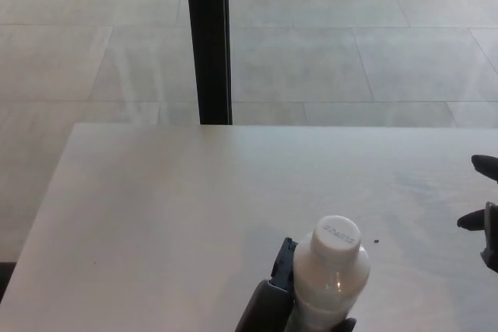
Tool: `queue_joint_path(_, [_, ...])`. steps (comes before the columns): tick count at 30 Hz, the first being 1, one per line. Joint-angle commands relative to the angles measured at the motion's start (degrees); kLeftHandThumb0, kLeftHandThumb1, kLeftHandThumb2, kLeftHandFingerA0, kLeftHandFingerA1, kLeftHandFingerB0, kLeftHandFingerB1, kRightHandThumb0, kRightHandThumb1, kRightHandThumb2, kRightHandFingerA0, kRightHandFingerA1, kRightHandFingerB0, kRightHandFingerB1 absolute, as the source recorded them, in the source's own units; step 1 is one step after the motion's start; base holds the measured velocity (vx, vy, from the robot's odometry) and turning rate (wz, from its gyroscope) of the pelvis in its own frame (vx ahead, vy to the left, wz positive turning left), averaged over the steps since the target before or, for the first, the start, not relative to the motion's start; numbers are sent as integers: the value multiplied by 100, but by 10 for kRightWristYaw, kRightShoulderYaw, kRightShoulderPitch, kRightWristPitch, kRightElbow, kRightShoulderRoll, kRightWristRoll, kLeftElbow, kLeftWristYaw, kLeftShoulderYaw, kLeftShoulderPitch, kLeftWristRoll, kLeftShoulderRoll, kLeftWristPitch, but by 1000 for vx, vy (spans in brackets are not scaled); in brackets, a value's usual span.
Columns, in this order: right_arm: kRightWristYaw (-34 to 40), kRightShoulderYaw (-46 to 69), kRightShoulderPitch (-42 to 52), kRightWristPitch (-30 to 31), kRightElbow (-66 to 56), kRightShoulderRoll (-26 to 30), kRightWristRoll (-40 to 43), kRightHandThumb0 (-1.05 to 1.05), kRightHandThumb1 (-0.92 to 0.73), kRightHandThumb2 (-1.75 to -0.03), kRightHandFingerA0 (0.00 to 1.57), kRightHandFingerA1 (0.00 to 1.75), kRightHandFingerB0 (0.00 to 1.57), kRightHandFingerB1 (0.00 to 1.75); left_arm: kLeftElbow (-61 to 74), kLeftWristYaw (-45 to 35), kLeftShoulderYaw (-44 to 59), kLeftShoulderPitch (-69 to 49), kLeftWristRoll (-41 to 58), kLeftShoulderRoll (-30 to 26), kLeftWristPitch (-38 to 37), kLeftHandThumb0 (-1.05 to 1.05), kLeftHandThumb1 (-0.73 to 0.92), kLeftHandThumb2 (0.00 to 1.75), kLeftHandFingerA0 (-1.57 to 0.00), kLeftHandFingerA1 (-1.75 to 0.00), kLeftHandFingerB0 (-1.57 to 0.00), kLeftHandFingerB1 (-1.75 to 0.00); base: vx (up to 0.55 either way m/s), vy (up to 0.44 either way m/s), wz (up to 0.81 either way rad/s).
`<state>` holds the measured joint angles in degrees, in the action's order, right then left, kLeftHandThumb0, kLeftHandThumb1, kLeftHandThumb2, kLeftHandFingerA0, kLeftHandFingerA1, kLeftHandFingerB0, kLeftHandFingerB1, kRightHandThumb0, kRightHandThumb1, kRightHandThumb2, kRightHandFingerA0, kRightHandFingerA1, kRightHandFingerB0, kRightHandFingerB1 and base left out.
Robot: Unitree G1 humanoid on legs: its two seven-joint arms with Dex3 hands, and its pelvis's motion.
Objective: The robot uses its left hand to to lift the bottle kept on the middle of the desk and tilts it towards its right hand. It then uses its right hand to rotate its cap to open it and places the bottle and cap back on the desk
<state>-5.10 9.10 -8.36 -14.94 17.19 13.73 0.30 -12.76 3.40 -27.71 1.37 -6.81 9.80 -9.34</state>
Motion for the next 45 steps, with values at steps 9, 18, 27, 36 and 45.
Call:
queue_joint_path(9, [-16,-15,7,26,-56,16,-11,-104,-72,-62,104,112,53,88,38,73,54,66,7,66,-25,0,64,136,-98,-175,-86,-158,0,0,0])
queue_joint_path(18, [-32,-66,17,43,-143,15,-29,-104,-52,-105,105,101,70,87,86,19,119,95,-39,-78,22,-2,47,136,-98,-174,-87,-164,0,0,0])
queue_joint_path(27, [-30,-104,17,48,-190,3,-50,-104,-69,-61,108,105,62,82,95,-10,133,88,-72,-172,29,-11,41,141,-99,-175,-83,-173,0,0,0])
queue_joint_path(36, [-18,-121,-15,51,-189,-19,-64,-104,-70,-62,102,108,54,81,82,-9,118,84,-108,-199,16,-15,42,139,-98,-175,-82,-175,0,0,0])
queue_joint_path(45, [-3,-164,-25,75,-165,-40,-115,-105,-65,-62,110,109,47,85,96,-8,116,83,-102,-156,46,-14,43,139,-95,-175,-81,-175,0,0,0])
